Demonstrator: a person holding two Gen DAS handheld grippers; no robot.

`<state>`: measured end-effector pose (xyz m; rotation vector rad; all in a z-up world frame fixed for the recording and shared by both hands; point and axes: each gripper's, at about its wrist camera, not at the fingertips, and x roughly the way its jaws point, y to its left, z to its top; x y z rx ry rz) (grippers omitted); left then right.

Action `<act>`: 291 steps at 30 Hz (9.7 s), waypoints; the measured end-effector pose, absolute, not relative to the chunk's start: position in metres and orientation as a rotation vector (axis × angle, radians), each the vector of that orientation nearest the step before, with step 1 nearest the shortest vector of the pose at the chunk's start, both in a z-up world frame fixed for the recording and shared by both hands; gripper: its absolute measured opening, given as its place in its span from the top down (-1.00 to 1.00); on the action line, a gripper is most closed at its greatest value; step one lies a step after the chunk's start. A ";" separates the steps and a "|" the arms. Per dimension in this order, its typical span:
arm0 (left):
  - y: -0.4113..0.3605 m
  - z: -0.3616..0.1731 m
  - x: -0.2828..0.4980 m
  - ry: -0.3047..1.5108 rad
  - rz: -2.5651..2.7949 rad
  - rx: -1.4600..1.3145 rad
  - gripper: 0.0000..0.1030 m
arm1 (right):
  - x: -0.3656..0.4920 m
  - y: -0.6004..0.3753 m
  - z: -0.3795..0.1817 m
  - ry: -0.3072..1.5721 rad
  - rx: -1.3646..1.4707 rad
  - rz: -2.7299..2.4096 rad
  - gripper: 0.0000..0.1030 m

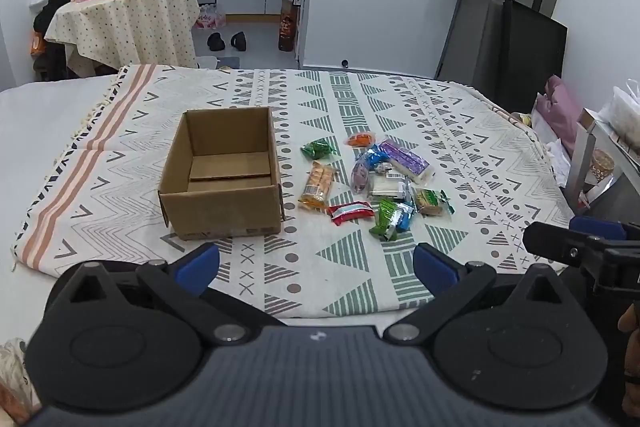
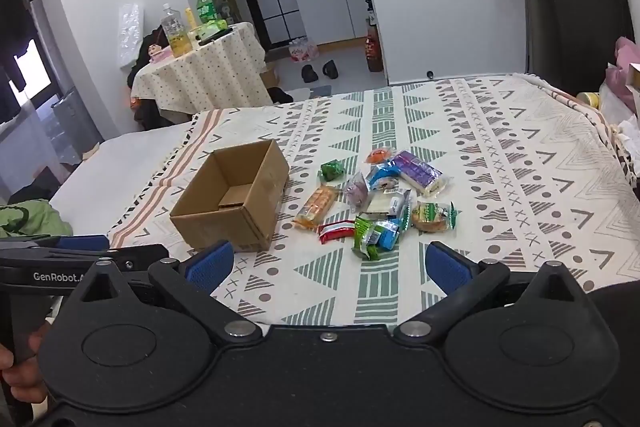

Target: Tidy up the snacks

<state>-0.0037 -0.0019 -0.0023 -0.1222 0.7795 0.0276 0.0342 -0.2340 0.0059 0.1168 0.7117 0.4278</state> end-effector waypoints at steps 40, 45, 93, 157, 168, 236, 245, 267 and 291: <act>-0.002 0.006 -0.002 0.764 0.026 -0.168 -0.99 | 0.037 -0.243 0.008 0.713 0.107 0.409 -1.00; -0.001 0.005 0.001 0.770 0.014 -0.181 -0.99 | 0.036 -0.243 0.008 0.713 0.106 0.409 -1.00; -0.023 -0.029 0.072 0.781 -0.002 -0.245 -0.90 | 0.116 -0.283 -0.041 0.831 0.287 0.353 -0.96; -0.061 -0.180 0.230 1.034 -0.077 -0.256 0.45 | 0.283 -0.249 -0.195 1.093 0.228 0.264 -0.65; -0.044 -0.139 0.214 0.986 -0.079 -0.231 0.45 | 0.275 -0.244 -0.189 1.092 0.165 0.257 0.02; 0.175 -0.087 0.172 0.907 0.193 -0.414 0.37 | 0.216 -0.029 -0.063 0.908 0.097 0.543 0.12; 0.196 -0.084 0.163 0.906 0.248 -0.439 -0.06 | 0.218 -0.010 -0.069 0.932 0.107 0.573 0.39; 0.162 -0.061 0.139 0.895 0.249 -0.386 -1.00 | 0.195 -0.068 -0.049 0.872 0.167 0.479 -0.93; 0.060 -0.036 0.127 0.863 0.174 -0.304 -1.00 | 0.171 -0.166 -0.038 0.798 0.186 0.419 -1.00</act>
